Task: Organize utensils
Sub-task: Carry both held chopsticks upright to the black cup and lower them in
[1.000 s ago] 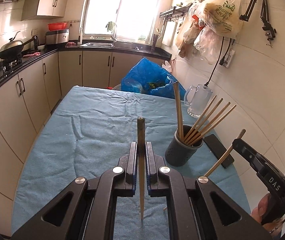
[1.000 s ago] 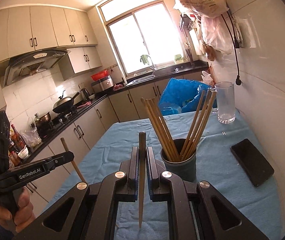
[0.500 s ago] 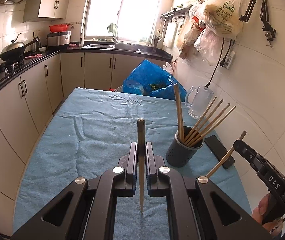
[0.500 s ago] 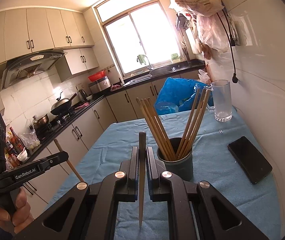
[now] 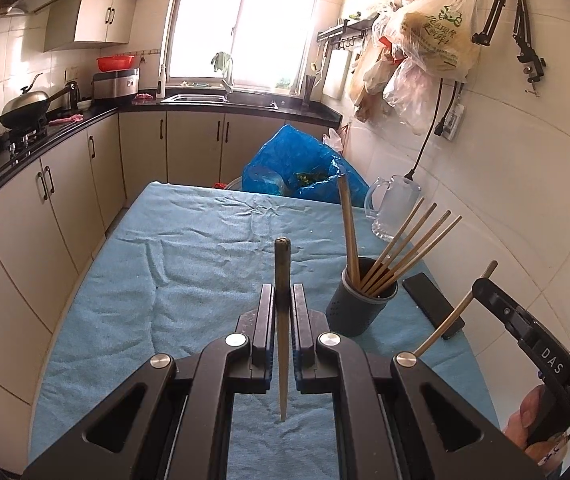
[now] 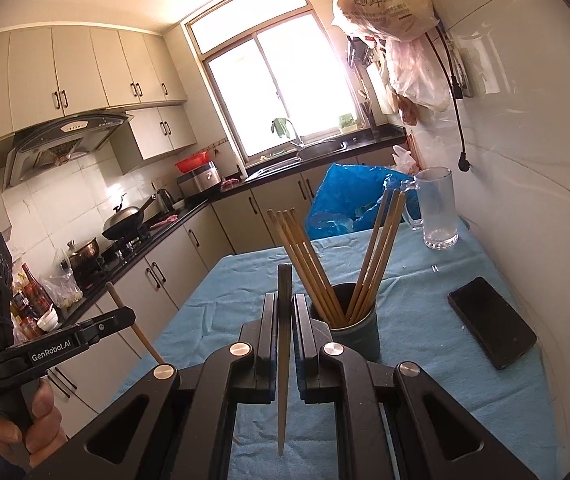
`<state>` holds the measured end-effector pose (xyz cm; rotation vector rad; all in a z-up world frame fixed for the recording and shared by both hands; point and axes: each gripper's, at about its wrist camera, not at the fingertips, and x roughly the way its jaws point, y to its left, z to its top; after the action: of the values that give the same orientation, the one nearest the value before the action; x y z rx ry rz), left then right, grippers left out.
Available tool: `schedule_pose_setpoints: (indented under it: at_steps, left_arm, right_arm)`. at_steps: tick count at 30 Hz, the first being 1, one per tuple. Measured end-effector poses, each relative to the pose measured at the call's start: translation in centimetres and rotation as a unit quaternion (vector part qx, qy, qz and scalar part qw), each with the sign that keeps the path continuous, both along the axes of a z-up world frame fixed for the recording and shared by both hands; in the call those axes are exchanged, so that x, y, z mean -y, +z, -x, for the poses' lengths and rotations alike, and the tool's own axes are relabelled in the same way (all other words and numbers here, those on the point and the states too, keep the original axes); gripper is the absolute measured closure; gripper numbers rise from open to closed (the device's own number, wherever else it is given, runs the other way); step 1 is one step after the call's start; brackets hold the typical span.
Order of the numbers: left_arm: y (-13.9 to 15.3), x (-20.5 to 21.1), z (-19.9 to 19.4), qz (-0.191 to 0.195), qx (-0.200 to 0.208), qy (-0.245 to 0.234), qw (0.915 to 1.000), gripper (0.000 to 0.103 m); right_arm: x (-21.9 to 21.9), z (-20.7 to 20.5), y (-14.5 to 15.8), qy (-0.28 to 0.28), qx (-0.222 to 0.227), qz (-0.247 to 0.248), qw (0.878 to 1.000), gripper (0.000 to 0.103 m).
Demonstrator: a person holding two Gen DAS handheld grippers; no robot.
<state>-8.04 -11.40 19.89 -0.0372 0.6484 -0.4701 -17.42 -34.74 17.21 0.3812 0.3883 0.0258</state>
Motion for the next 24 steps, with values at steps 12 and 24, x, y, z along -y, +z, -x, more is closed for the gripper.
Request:
schedule_pose_setpoints:
  at_steps: [12, 24]
  left_arm:
    - [0.8, 0.9, 0.0, -0.002, 0.005, -0.009, 0.9999, 0.096]
    - [2.1, 2.3, -0.5, -0.003, 0.007, -0.026, 0.9996, 0.096]
  right_arm:
    - [1.5, 1.1, 0.6, -0.017, 0.011, -0.009, 1.000, 0.095]
    - [3.1, 1.7, 1.5, -0.032, 0.021, -0.008, 0.999, 0.095]
